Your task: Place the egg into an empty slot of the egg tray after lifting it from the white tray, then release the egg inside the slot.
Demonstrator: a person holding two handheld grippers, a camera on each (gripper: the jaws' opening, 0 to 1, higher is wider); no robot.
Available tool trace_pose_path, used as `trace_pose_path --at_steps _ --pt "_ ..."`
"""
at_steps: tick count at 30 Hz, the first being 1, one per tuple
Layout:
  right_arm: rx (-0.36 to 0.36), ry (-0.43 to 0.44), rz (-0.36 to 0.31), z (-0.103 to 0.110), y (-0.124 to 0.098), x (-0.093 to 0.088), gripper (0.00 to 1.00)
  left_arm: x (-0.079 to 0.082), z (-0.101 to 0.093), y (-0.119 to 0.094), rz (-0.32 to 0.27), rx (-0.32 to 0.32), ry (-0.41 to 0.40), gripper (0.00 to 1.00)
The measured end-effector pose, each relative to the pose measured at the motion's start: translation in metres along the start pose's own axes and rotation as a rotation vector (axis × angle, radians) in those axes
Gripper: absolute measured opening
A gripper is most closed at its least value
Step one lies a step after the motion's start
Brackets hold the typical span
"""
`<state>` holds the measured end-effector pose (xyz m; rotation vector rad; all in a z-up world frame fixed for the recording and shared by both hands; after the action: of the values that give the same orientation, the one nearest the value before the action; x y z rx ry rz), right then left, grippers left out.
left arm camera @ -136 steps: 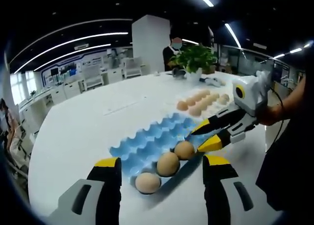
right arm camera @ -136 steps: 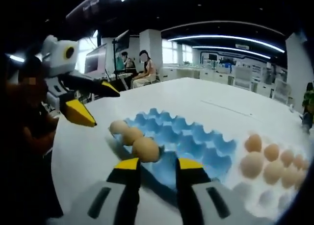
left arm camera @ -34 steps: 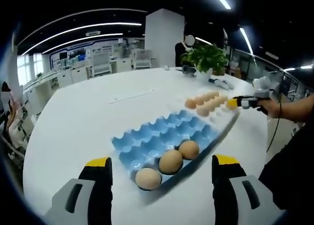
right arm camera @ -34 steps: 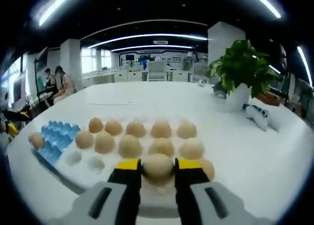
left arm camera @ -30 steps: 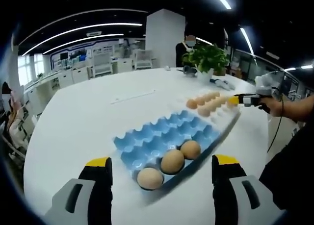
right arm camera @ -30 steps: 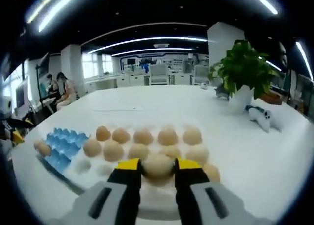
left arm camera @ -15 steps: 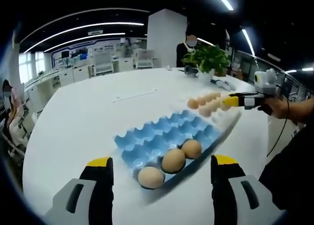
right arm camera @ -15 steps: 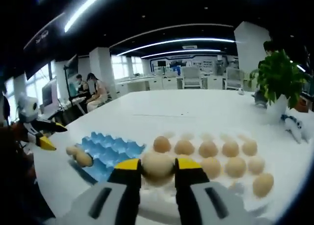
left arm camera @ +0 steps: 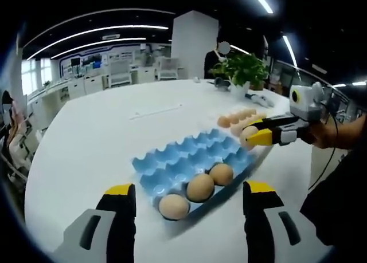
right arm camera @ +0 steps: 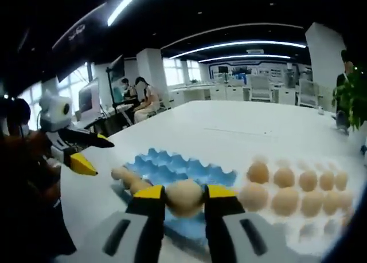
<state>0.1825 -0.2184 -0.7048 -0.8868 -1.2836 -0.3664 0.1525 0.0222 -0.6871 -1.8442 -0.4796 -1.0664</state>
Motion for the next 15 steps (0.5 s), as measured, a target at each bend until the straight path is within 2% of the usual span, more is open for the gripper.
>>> trace_pose_path --at_steps 2,15 --pt "0.029 -0.052 0.012 0.007 0.005 0.001 0.26 0.001 0.001 -0.001 -0.011 0.005 0.002 0.78" --pt "0.078 -0.067 0.056 0.011 0.023 -0.009 0.26 0.001 0.0 -0.001 -0.01 0.001 -0.001 0.76"
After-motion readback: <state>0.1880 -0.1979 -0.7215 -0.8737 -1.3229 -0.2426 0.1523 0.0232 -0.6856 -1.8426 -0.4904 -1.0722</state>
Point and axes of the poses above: the point that each gripper's makers call its tool centre point, and the gripper's own axes: y roughly forward along the fingers, z roughly to its left, x roughly out of its top, the point moved 8 cm from there along -y, roughly backward along the fingers, and after that the axes turned 7 degrees about -y, right-handed, at the moved point
